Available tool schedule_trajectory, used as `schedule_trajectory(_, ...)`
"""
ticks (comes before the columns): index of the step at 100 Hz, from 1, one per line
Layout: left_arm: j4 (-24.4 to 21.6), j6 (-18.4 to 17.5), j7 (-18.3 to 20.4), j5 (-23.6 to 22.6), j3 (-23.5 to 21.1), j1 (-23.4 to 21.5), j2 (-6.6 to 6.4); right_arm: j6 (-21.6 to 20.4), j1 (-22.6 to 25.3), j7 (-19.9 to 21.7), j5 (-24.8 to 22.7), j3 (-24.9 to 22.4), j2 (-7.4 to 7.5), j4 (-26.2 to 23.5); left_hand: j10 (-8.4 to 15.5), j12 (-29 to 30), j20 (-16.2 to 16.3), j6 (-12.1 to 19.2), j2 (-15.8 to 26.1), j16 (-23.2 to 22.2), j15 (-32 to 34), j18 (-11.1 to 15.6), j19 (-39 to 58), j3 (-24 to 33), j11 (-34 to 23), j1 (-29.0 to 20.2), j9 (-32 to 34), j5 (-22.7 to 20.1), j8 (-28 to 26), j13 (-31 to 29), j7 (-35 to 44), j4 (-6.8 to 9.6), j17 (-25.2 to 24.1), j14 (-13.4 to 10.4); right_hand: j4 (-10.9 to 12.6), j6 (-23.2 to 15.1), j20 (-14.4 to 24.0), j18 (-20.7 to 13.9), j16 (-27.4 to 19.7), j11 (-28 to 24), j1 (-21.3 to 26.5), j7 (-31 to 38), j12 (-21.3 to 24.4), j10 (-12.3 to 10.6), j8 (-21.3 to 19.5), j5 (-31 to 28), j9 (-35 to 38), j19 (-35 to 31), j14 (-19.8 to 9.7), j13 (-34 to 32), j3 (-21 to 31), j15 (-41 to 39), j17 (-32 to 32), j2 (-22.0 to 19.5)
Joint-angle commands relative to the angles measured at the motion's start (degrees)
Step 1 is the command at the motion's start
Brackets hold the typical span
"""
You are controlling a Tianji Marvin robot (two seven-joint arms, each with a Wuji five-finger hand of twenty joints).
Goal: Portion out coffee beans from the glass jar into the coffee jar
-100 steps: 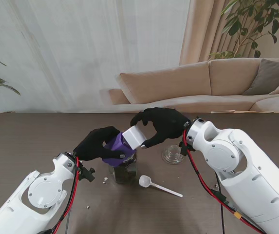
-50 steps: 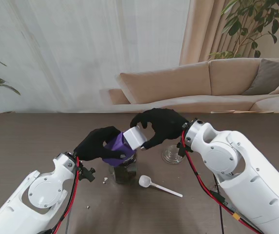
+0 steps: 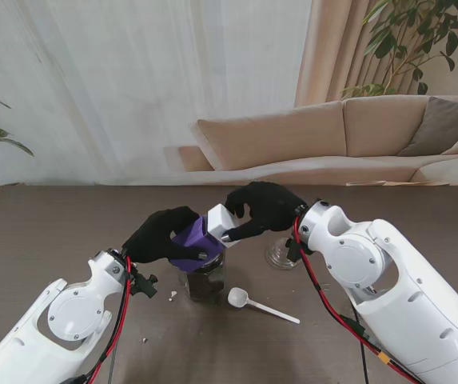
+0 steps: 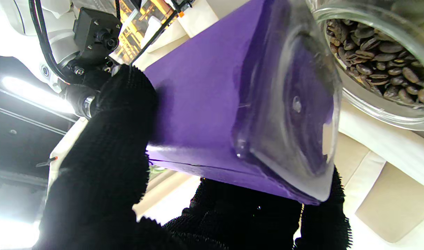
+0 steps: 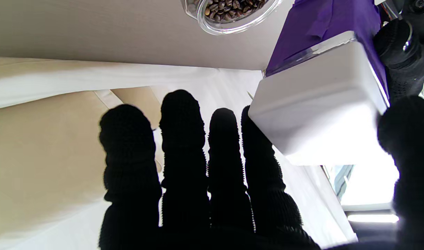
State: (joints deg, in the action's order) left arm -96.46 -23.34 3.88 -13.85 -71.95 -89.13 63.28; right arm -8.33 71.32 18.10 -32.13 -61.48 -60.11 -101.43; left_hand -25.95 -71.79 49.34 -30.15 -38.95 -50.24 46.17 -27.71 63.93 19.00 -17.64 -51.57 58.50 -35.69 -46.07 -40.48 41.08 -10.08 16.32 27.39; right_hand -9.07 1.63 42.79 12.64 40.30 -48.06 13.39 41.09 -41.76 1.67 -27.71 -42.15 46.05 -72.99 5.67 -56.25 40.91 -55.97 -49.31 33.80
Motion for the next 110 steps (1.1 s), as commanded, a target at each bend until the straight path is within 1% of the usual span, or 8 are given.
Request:
schedule_trajectory(1,-0.2,-0.2,0.7,0.3,0.0,0.2,0.35,1.0,0.5,0.9,-0.4,0.5,-0.35,-0.6,4.6,-0.9,1.6,2.4,8.0,-0.5,-0.2,3.9,2.6,22.0,-4.0,-10.1,4.4,-5.3,-4.4,-1.8,21.6,3.21,-1.3,1.7,0.5,-4.5,-0.3,1.3,0.6,0.2,-0.5,5.7,-0.8,1.0,-2.3,-5.2,1.8,-2.9,0.6,-3.1,10.7,-1.3,18.4,-3.2)
schedule_trajectory(15,-0.2,-0.2,0.6,0.2,0.1,0.2,0.38,2.1,0.6,0.7,-1.4,0.9,-0.4,-1.2,4.7,-0.9,1.6,2.4,8.0,-0.5,-0.2,3.9,2.6,22.0,-4.0,-10.1,4.4,-5.3,-4.5,-1.7,21.6,3.21,-1.2,1.7,0.1,-4.2,-0.3,1.4,0.6,0.2,-2.7,7.1,-0.8,0.8,-2.9,-10.7,5.0,-3.5,0.2,-5.2,10.9,-1.7,17.3,-6.3)
schedule_trajectory(38,-0.3,-0.2,0.4,0.2,0.1,0.1,0.42,3.9,0.9,-0.7,-3.7,1.3,-0.67,-1.9,4.6,-0.9,1.6,2.4,8.0,-0.5,-0.2,3.8,2.6,22.0,-4.0,-10.1,4.4,-5.4,-4.5,-1.8,21.6,3.23,-1.2,1.8,0.9,-5.0,-0.6,1.9,0.5,0.9,-7.3,6.7,-0.8,0.6,-3.0,-20.1,10.5,-4.2,0.2,-8.3,6.9,-2.0,16.0,-15.2)
schedule_trajectory(65,-0.5,0.0,0.3,0.1,0.0,-0.2,0.44,5.5,1.7,-4.0,-5.6,0.8,-1.25,-2.6,4.8,-1.0,1.6,2.4,7.9,-0.5,-0.2,3.8,2.6,22.0,-4.0,-10.1,4.4,-5.3,-4.5,-1.8,21.5,3.22,-1.3,1.8,1.8,-3.5,-1.6,2.4,-1.5,9.2,-9.3,2.5,4.4,2.4,-2.6,-20.6,13.9,-3.8,1.1,-8.8,4.1,3.0,16.1,-16.3)
schedule_trajectory(80,-0.7,0.1,0.2,0.0,-0.1,-0.4,0.45,6.2,2.7,-5.1,-4.4,-1.0,-1.53,-3.6,4.8,-1.0,1.6,2.4,7.9,-0.5,-0.2,3.9,2.6,22.1,-4.0,-10.1,4.3,-5.3,-4.5,-1.7,21.5,3.23,-1.2,1.7,2.9,-4.0,-1.2,2.5,-0.9,10.7,-9.0,-2.1,4.6,3.1,-2.0,-13.4,6.8,-2.5,2.4,-3.1,-1.8,5.0,18.7,-15.3)
schedule_trajectory(95,-0.7,0.1,0.2,0.0,0.0,-0.3,0.44,5.7,2.7,-4.4,-5.3,-2.9,-1.31,-3.9,4.7,-1.0,1.6,2.4,8.0,-0.5,-0.2,3.9,2.6,22.1,-4.0,-10.1,4.4,-5.3,-4.5,-1.7,21.6,3.22,-1.3,1.7,3.3,-5.5,-0.3,1.0,-0.5,9.7,-8.2,-9.5,4.5,1.9,-0.2,4.6,-3.0,-1.9,2.0,0.9,-3.8,4.7,20.5,-14.1)
schedule_trajectory(105,-0.7,0.0,0.3,0.0,-0.1,-0.3,0.43,3.4,2.5,-3.1,-3.3,-4.2,-1.04,-3.4,4.7,-1.0,1.6,2.4,8.0,-0.5,-0.2,3.9,2.6,22.1,-4.0,-10.1,4.4,-5.3,-4.5,-1.7,21.6,3.22,-1.2,1.7,2.9,-8.6,0.4,0.6,-0.8,8.4,-5.8,-11.6,5.6,0.7,2.3,15.0,-6.5,-1.5,1.6,2.2,-6.8,4.2,21.4,-9.9)
schedule_trajectory(110,-0.7,0.0,0.4,0.1,-0.1,-0.3,0.42,1.7,2.2,-1.4,-1.8,-4.9,-0.72,-3.0,4.7,-1.0,1.6,2.4,8.0,-0.5,-0.2,3.9,2.6,22.0,-4.0,-10.1,4.4,-5.3,-4.5,-1.7,21.6,3.21,-1.2,1.7,2.5,-10.6,0.7,0.2,-0.7,7.5,-5.6,-11.0,5.9,0.1,3.8,18.9,-9.1,-0.8,1.5,3.6,-5.5,4.2,22.5,-5.7)
